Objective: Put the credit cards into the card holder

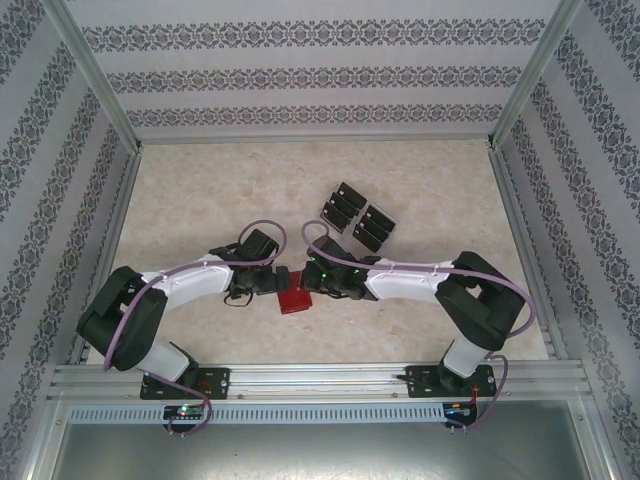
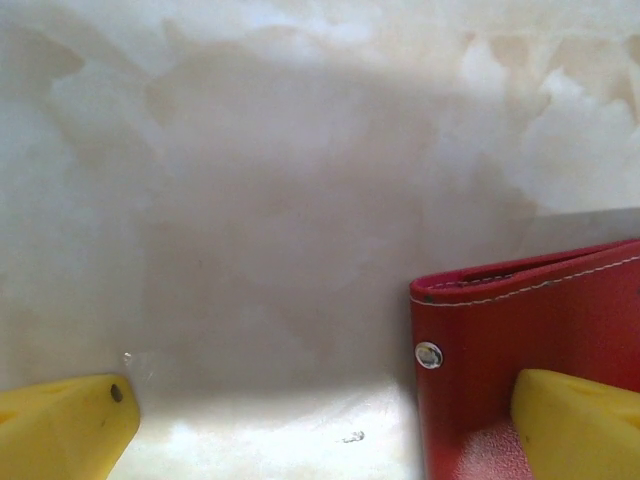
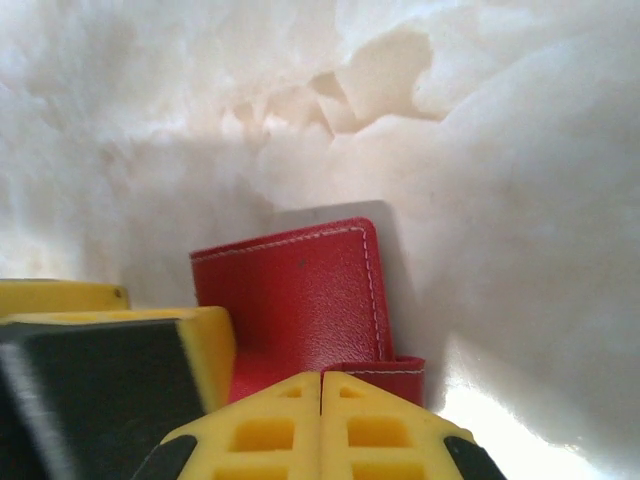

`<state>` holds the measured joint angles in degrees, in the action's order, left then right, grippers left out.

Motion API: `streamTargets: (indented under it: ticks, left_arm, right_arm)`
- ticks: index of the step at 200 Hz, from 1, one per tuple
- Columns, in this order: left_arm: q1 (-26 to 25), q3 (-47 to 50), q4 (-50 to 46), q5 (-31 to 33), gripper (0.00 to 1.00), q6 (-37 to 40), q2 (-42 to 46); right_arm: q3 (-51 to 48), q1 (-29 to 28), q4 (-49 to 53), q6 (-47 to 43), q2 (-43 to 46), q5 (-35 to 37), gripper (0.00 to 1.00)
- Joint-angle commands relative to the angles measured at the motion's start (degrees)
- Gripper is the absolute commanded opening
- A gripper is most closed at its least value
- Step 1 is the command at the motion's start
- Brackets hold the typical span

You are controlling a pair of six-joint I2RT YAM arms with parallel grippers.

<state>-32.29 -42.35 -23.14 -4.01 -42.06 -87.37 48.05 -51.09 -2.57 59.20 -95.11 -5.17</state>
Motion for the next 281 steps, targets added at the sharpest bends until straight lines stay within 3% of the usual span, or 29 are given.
streamTargets:
  ticks: [1,77,128,192,281]
  left_arm:
    - [-0.8,4.1,-1.7,0.0,1.0,1.8,-6.5]
    - [0.6,-2.4,-8.1,2.1,1.0,0.9,7.1]
    - [2.6,-7.7,-7.3,-3.9,1.0,0.7,11.3]
    - [2.7,-4.2,-1.5,-9.0,1.0,-2.6,11.4]
    - [2.6,-2.0,1.3,-8.3,1.0,-3.8,8.6]
  right_arm:
    - [-2.8,0.9,-7.1,2.7,2.5,-2.0,0.0]
    - [-5.6,1.4,-6.5,0.3,9.8,-2.6,0.0]
    - [-2.3,1.4,-1.4,-1.4,13.0,-1.0,0.0]
    - [0.0,0.8,-0.8,-1.3,11.0,-0.8,0.0]
    - [0.0,0.4,-0.8,-1.0,10.5,-0.5,0.0]
